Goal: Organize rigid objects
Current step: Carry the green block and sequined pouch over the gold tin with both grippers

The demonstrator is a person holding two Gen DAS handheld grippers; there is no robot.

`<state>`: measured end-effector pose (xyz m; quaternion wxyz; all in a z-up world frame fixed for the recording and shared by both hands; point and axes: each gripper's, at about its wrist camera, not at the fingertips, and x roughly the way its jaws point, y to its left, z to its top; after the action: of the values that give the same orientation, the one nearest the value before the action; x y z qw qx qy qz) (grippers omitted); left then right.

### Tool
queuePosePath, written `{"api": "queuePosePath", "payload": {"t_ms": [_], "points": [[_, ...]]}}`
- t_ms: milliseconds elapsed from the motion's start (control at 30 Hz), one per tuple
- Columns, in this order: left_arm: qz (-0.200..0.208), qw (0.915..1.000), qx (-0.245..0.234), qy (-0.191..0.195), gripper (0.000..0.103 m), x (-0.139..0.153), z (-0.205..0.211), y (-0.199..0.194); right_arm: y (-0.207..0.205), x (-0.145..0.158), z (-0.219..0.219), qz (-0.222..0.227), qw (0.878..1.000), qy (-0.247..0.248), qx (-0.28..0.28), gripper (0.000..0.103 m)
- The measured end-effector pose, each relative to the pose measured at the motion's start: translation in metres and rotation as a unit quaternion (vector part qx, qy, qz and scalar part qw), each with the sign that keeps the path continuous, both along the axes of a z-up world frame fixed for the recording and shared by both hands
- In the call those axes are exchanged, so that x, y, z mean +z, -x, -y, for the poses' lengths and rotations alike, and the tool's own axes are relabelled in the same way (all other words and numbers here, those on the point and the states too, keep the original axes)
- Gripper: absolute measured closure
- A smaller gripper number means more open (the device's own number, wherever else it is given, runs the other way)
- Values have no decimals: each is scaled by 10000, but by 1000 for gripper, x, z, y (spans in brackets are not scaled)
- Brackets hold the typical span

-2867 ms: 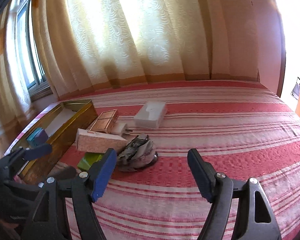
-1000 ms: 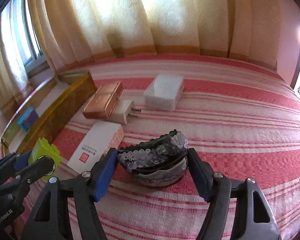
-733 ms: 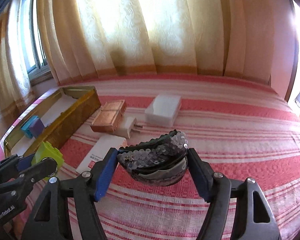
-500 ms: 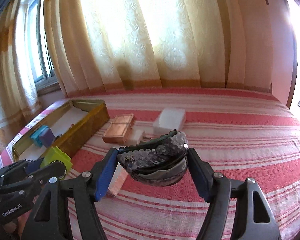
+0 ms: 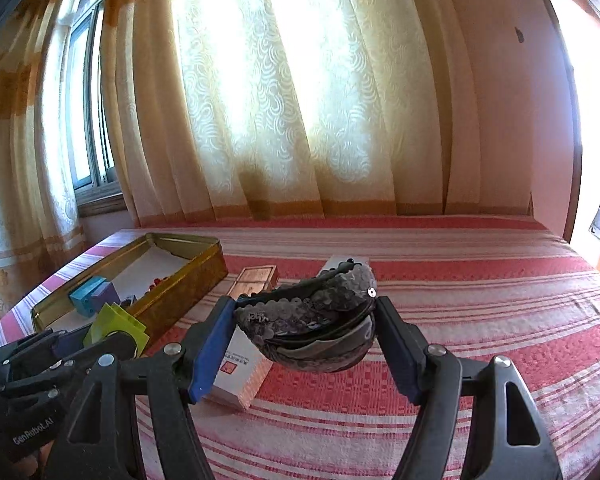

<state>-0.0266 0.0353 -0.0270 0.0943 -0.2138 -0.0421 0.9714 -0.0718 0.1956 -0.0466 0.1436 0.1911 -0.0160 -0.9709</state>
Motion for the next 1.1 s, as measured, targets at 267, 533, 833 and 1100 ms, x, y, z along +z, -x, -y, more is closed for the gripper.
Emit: {"api": "queuePosePath", "payload": {"t_ms": [267,533,833,1100], "points": [[-101,9999,51,74,73,1,-1,-3,-9,3,2,-258,9996,47,-36,32],[-212,9997,131,82,73,2,2,-7,-18,6,7,-485,9988,-2,-71,31],[-275,9994,222,-22,73,4,11,-9,-22,7,11,-602,9981,15,-96,31],[-310,9991,262,-98,73,4,17,-11,-24,8,12,-677,9977,37,-81,32]]}}
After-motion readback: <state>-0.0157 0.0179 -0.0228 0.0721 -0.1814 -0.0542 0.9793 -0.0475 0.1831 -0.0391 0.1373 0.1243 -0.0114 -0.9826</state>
